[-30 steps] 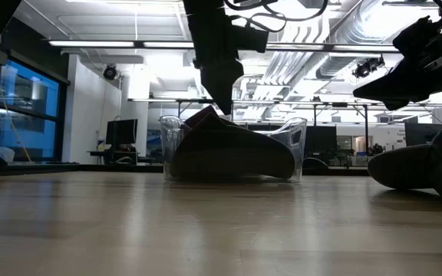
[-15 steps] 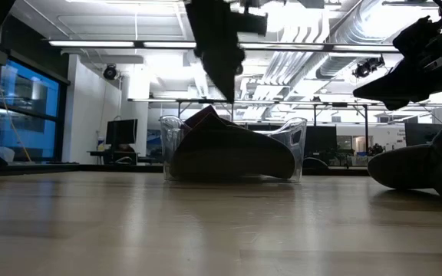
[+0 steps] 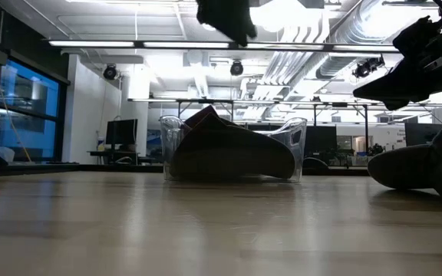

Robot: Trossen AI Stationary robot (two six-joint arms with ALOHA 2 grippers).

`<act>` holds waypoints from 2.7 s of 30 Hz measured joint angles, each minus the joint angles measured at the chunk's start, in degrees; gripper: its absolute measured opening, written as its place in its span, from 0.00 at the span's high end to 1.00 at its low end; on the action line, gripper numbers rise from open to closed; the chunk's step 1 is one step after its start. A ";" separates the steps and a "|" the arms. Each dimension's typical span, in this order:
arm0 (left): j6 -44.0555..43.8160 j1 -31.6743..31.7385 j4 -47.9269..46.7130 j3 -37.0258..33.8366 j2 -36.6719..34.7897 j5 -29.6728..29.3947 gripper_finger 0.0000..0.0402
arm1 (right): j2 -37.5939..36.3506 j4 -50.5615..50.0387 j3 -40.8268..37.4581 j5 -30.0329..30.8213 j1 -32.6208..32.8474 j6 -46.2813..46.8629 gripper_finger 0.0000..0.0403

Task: Pick & Place hat
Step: Put the black cap into the bottom transparent bin

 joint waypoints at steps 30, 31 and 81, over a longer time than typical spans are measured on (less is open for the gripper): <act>-20.05 2.92 59.33 -41.98 -27.42 32.47 0.46 | 0.02 -0.02 0.00 0.01 -0.02 0.00 1.00; -21.42 3.62 62.67 -44.48 -28.65 32.61 0.46 | 0.00 -0.02 0.00 0.00 -0.02 -0.02 1.00; -36.42 20.80 107.11 -102.07 -67.65 36.44 0.46 | 0.79 -0.02 0.00 0.02 -0.02 0.00 1.00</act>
